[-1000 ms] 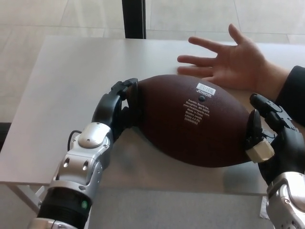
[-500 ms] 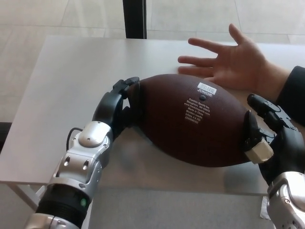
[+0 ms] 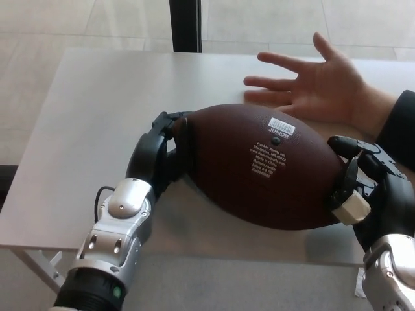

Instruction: The robot uses both its hands to grab the left and right ends of a football kept in the middle of the desk infront of it, lifts it up and places it in the palm of a person

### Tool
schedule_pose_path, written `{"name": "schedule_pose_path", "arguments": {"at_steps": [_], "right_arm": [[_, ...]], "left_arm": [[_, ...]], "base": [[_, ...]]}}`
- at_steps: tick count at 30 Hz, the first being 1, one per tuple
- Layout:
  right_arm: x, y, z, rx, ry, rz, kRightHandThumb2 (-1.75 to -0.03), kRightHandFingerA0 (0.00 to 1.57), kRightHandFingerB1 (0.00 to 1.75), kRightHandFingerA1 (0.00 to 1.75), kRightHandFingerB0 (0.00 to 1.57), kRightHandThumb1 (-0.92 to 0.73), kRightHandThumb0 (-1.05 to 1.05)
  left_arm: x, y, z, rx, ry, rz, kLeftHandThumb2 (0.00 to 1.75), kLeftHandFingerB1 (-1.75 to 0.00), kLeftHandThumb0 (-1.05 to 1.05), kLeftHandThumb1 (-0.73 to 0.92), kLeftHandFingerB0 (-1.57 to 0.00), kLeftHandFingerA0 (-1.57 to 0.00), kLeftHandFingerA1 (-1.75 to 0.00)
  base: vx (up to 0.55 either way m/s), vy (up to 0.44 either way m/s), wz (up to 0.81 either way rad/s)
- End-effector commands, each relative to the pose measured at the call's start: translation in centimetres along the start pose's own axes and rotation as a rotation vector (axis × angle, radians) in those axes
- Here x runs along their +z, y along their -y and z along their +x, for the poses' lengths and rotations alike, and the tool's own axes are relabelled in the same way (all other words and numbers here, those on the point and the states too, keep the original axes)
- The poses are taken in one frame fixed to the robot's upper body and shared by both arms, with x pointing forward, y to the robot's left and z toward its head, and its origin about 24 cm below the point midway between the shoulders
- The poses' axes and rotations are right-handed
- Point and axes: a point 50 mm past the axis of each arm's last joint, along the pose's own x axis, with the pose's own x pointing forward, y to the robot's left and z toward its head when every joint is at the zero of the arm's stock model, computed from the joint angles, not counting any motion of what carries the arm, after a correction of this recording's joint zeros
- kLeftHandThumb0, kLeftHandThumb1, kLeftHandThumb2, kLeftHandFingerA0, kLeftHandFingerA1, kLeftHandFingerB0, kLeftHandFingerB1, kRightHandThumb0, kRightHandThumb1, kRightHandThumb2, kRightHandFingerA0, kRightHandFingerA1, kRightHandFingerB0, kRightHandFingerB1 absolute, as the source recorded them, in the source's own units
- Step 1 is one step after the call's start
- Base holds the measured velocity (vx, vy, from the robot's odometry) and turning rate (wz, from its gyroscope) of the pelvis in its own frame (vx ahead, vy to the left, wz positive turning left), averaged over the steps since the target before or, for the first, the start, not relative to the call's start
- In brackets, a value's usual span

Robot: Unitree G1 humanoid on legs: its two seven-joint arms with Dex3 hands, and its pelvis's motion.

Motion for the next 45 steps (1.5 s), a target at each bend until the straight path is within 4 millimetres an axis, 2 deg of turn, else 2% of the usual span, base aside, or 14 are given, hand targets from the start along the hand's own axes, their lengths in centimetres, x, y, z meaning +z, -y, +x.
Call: {"name": "schedule_pose_path", "arguments": {"at_steps": [1, 2, 3, 4, 5, 45], "right_arm": [[0.3, -7.6, 0.0, 0.278, -0.052, 0.224, -1.59, 1.34, 1.63, 1.75, 1.06, -0.56, -0.38], [0.3, -7.6, 0.0, 0.277, -0.052, 0.224, -1.59, 1.34, 1.63, 1.75, 1.06, -0.56, -0.38], [0.6, -8.1, 0.1, 0.244, -0.051, 0.270, -1.62, 1.29, 1.74, 1.75, 0.92, -0.50, -0.39], [0.8, -8.5, 0.2, 0.236, -0.039, 0.290, -1.55, 1.32, 1.63, 1.75, 1.02, -0.59, -0.37], [0.9, -8.7, 0.2, 0.235, -0.031, 0.299, -1.55, 1.27, 1.75, 1.75, 0.88, -0.56, -0.42], [-0.6, -9.0, -0.1, 0.227, -0.064, 0.285, -1.55, 1.27, 1.75, 1.75, 0.88, -0.56, -0.42]], "left_arm": [[-1.4, 9.8, -0.8, -0.217, -0.053, -0.258, 0.73, -1.22, -0.84, 0.92, -0.40, -0.56, -1.60], [-1.4, 9.8, -0.8, -0.216, -0.053, -0.258, 0.73, -1.22, -0.84, 0.92, -0.40, -0.56, -1.60], [-1.2, 10.5, -0.4, -0.254, -0.163, -0.325, 0.76, -1.29, -0.69, 0.92, -0.38, -0.67, -1.75], [-1.0, 10.9, -0.2, -0.295, -0.201, -0.392, 1.11, -1.18, -0.56, 0.79, -0.70, -1.09, -1.43], [-0.9, 11.1, -0.2, -0.311, -0.213, -0.419, 1.11, -1.18, -0.56, 0.79, -0.70, -1.09, -1.43], [-2.3, 10.7, -0.7, -0.295, -0.244, -0.459, 1.11, -1.18, -0.56, 0.79, -0.70, -1.09, -1.43]], "base": [[0.00, 0.000, 0.00], [0.00, 0.000, 0.00], [0.00, 0.000, 0.00], [0.00, 0.000, 0.00], [0.00, 0.000, 0.00], [0.00, 0.000, 0.00]]}}
